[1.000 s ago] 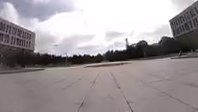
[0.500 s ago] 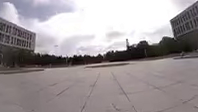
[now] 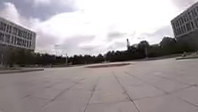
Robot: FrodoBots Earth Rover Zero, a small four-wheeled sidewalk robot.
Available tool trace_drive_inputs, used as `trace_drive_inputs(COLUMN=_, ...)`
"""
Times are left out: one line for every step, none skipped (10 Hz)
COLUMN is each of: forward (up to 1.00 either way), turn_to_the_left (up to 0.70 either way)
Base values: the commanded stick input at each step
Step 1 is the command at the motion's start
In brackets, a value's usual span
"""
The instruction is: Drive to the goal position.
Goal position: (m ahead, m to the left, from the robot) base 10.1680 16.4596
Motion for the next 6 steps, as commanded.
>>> trace_drive_inputs(forward=0.70, turn_to_the_left=0.00)
trace_drive_inputs(forward=0.70, turn_to_the_left=0.00)
trace_drive_inputs(forward=0.70, turn_to_the_left=0.00)
trace_drive_inputs(forward=0.70, turn_to_the_left=0.00)
trace_drive_inputs(forward=0.70, turn_to_the_left=0.00)
trace_drive_inputs(forward=0.70, turn_to_the_left=0.00)
